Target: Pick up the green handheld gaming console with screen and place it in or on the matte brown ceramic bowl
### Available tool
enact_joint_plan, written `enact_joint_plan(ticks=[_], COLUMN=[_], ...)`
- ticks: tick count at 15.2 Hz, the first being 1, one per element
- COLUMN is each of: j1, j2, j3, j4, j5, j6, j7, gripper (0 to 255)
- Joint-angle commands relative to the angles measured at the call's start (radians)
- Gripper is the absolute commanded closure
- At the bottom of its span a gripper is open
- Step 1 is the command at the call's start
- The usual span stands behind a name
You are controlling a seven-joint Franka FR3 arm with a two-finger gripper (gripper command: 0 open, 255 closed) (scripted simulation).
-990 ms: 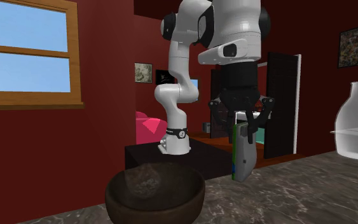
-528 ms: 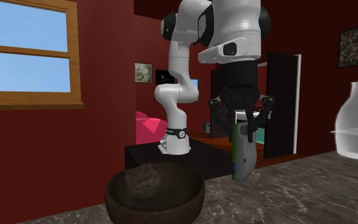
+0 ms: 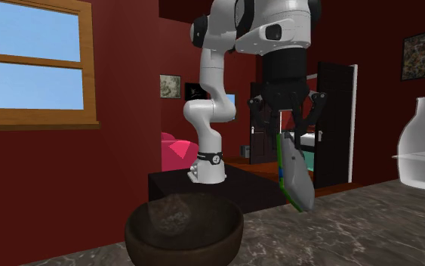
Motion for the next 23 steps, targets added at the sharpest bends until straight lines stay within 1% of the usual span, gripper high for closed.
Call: enact_joint_plan(ticks=[1, 14, 19, 23], j1=[0.001, 0.0, -0.062, -0.115], j2=[-0.012, -0.051, 0.01, 0.078], j3=[0.0, -0.001, -0.049, -0.083], j4=[0.014, 0.138, 0.249, 0.365], j5=[-0.002, -0.011, -0.006, 0.003], j6=[-0.027, -0.188, -0.248, -0.304], j7=[0.004, 0.02, -0.085, -0.166], gripper=[255, 255, 255, 255])
